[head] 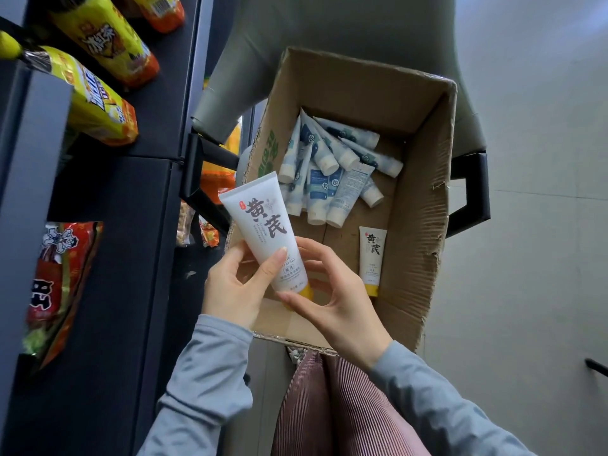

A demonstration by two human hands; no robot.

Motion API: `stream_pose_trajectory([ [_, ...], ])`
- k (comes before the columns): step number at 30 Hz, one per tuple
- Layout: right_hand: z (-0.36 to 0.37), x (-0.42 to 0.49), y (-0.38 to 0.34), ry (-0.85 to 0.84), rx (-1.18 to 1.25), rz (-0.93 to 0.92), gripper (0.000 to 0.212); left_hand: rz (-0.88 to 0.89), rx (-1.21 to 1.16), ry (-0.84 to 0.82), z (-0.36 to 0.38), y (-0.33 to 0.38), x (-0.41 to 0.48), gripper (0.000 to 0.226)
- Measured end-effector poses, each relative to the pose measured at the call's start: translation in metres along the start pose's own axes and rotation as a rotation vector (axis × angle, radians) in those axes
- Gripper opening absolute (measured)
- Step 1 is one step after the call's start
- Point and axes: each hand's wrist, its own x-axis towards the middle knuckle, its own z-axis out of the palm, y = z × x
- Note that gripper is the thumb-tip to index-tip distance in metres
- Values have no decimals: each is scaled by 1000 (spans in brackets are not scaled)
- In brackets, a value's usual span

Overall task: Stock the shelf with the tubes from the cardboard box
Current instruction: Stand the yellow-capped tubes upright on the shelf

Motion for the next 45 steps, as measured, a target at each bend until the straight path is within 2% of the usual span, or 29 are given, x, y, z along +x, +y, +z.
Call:
stream_pose_trajectory([
  [3,-4,0,10,10,-63,-2,47,0,-3,27,-2,-1,3,13],
  [5,-8,3,25,84,-103,66,41,-13,-26,55,-4,-1,5,13],
  [8,-20,14,61,200,-244,284,48,-29,-60,82,-8,0,8,13],
  [12,-36,31,108,220,-337,640,65,-40,-109,94,-11,1,10,14],
  [16,-38,41,138,208,-448,815,68,-41,-94,80,-10,-1,10,14],
  [19,-31,47,147,139,-613,840,67,-58,-84,71,-10,-3,10,14],
  [23,-28,48,152,213,-693,797,61,-76,-81,79,-12,-9,11,14],
  [27,-35,46,159,181,-758,725,61,-73,-88,99,-13,-13,11,16],
  [35,-40,58,163,202,-588,894,59,-119,-155,95,-15,-13,11,12],
  [39,-39,60,168,76,-630,929,54,-163,-295,76,-17,-13,8,15],
  [45,-32,52,176,-56,-605,865,63,-137,-429,81,-28,-12,-2,33],
])
